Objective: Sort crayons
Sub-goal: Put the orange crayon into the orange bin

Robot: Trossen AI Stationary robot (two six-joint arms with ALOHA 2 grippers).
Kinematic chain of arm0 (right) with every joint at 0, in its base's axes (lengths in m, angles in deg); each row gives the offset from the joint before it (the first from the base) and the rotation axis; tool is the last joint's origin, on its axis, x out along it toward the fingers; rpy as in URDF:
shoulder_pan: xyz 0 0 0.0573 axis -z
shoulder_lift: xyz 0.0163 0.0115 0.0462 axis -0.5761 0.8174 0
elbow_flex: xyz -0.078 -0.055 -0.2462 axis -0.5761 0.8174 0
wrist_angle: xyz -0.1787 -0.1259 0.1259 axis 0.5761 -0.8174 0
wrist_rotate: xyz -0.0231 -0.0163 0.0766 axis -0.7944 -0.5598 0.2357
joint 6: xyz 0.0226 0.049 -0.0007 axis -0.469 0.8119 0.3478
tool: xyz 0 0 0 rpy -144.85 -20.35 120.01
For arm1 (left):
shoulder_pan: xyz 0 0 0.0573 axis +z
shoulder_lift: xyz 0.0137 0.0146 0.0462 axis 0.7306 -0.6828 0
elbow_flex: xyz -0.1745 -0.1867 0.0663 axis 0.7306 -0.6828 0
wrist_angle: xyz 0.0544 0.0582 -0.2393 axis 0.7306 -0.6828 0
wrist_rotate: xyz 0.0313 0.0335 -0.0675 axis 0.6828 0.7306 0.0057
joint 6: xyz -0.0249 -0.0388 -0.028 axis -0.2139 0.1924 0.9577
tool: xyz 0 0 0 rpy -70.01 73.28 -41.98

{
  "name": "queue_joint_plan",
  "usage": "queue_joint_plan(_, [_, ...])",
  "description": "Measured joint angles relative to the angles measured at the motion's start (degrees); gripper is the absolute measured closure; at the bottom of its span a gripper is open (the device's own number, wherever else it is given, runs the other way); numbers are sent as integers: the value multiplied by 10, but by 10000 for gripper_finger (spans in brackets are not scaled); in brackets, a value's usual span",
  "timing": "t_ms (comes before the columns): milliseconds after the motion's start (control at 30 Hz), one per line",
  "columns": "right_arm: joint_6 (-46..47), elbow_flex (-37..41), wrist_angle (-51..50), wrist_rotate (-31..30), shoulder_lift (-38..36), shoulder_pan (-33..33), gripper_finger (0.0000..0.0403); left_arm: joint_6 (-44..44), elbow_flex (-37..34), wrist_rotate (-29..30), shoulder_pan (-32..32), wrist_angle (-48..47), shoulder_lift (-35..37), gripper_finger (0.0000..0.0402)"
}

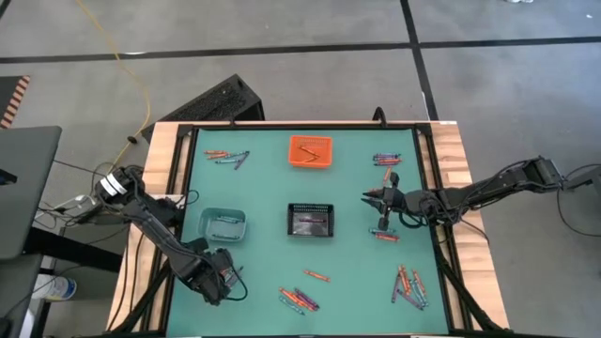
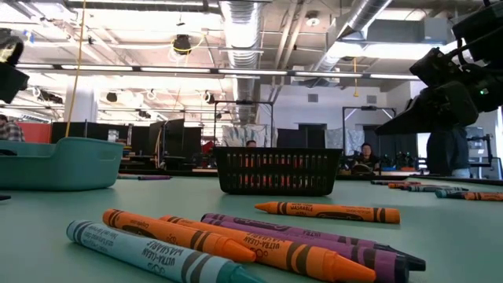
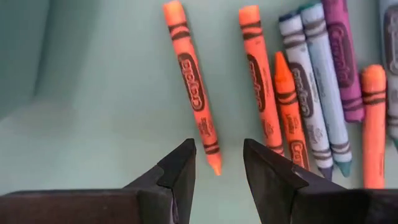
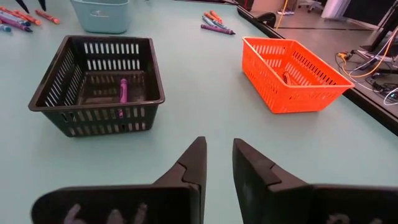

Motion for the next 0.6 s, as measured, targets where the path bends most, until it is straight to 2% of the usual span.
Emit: queue_joint_plan(600, [0, 0, 0, 7, 0, 0, 329, -14, 0, 7, 20, -21, 1, 276])
